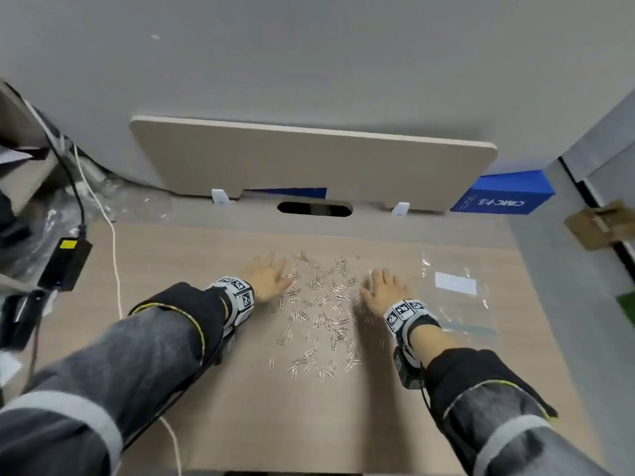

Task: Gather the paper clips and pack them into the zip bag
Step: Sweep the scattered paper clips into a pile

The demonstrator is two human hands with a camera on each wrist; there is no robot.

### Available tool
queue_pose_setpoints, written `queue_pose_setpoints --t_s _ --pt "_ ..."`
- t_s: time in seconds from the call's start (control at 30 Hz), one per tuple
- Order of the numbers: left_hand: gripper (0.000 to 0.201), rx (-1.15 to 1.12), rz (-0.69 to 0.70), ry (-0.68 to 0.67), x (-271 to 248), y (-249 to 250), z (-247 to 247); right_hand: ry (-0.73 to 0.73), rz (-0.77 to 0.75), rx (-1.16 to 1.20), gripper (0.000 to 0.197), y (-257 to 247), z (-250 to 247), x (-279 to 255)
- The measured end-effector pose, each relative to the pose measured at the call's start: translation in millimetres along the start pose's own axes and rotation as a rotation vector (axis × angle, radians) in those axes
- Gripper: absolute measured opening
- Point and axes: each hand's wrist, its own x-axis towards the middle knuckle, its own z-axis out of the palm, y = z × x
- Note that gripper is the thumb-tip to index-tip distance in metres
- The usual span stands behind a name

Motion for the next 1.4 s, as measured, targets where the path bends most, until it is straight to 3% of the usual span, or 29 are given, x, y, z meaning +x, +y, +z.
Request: queue_pose_setpoints --t_s 0.3,0.43,0.57,0.7,0.9,1.0,1.27,1.33,1.4 --pt "0.083 0.027 -0.014 0.066 38 -3 39 0.004 -0.031 0.021 0.073 3 16 37" --pt "0.087 -0.019 0.011 0.042 41 4 64 -0.034 -0.101 0.072 0.079 -7 38 38" --pt "0.086 0.038 0.091 0.121 34 11 93 0.016 -0.226 0.014 0.078 -19 63 19" --pt "0.09 0.018 0.155 0.159 38 12 85 0.069 -0.307 -0.037 0.076 -20 59 21" --pt "0.087 -0.033 0.101 0.188 77 18 50 0.072 -0.142 0.03 0.076 -23 33 79" --pt "0.086 -0.076 0.1 0.2 94 23 51 0.068 -0.183 0.042 0.076 -33 35 88" --pt "0.079 0.125 0.424 0.16 67 14 79 0.026 -0.451 -0.041 0.079 -36 54 44" --pt "0.075 0.091 0.405 0.218 64 7 72 0.045 -0.434 -0.015 0.078 -39 49 47" --pt "0.072 0.021 0.293 0.291 66 2 66 0.072 -0.387 -0.011 0.077 -45 43 59"
